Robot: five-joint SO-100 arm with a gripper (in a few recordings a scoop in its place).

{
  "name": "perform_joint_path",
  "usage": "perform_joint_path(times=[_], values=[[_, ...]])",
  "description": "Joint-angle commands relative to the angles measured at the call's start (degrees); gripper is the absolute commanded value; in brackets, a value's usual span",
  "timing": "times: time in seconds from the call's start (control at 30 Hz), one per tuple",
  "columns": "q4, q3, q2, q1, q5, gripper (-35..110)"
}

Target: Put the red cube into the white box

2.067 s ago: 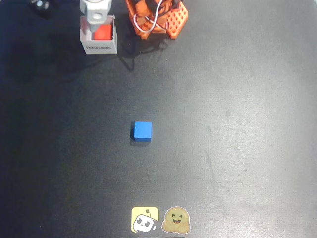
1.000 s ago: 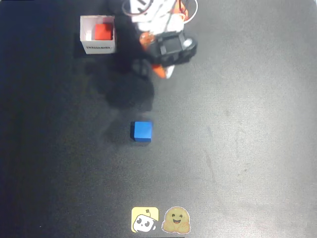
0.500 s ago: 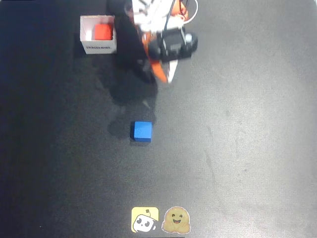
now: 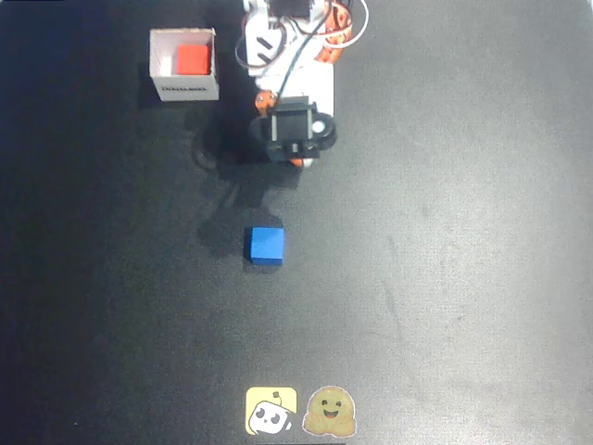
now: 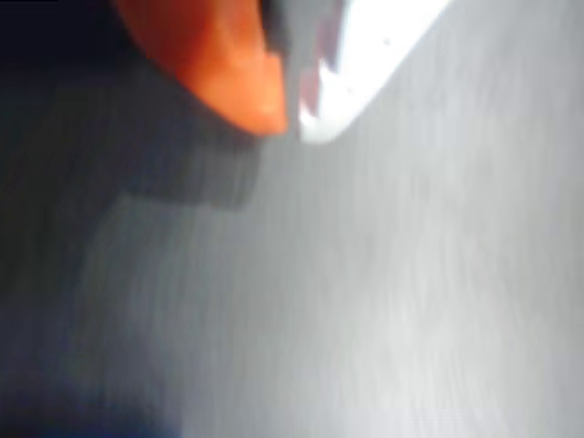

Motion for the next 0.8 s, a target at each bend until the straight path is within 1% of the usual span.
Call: perform_joint_path(times=[0.0,0.77], values=[[3.6,-0.2,0.3,0.4,-1.9,0],[3.7,-0.2,0.3,0.6,-2.8,0]])
